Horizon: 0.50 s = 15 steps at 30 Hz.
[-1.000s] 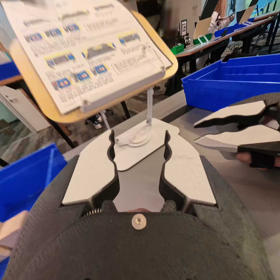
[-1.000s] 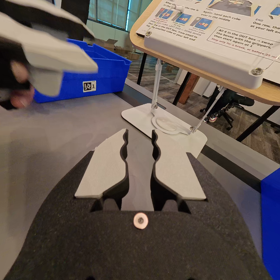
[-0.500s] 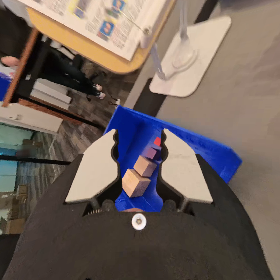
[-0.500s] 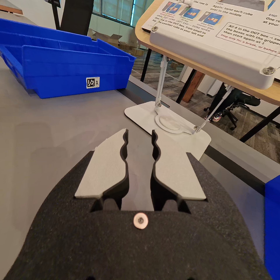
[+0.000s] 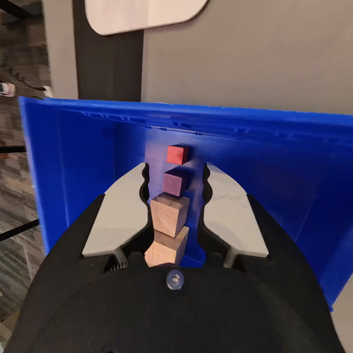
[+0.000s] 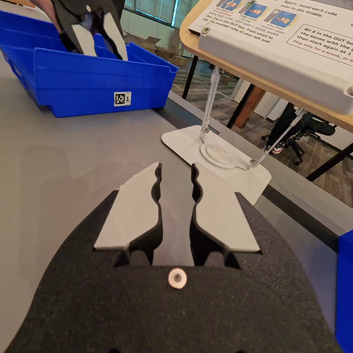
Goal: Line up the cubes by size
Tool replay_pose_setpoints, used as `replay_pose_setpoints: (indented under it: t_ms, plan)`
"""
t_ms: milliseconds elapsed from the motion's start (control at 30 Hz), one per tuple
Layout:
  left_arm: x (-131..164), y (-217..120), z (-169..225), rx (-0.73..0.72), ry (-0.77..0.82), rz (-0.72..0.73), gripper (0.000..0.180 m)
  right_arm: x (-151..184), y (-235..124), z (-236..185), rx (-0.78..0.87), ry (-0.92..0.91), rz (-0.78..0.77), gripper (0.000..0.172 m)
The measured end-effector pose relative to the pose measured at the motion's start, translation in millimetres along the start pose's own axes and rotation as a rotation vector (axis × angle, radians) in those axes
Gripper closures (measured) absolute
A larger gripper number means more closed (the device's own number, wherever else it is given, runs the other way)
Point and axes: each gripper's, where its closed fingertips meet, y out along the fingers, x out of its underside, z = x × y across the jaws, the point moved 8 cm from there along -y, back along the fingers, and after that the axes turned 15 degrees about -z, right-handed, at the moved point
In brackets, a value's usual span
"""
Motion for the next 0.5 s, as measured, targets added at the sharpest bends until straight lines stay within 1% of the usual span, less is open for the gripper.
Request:
replay_pose_setpoints:
  t_ms: [33,100,200,333,433,500]
  plan:
    - [0,7,-2,0.026,0.01,-0.03,0.127,0,0,0,-0.002,0.0,-0.001,0.143]
    - [2,19,-8,0.028,0.043,-0.101,0.129,0,0,0,-0.005,-0.002,-0.003,0.143]
    - [-2,32,-11,0.087,0.046,-0.114,0.13,0,1,-1,-0.009,-0.007,-0.007,0.143]
    - [-5,41,-12,0.123,0.048,-0.123,0.129,0,1,-1,-0.012,-0.009,-0.007,0.143]
    - [-4,46,-12,0.168,0.03,-0.119,0.14,0,1,-1,-0.014,-0.011,-0.008,0.143]
    - [-4,48,-10,0.183,0.031,-0.123,0.156,0,1,-1,-0.014,-0.012,-0.008,0.143]
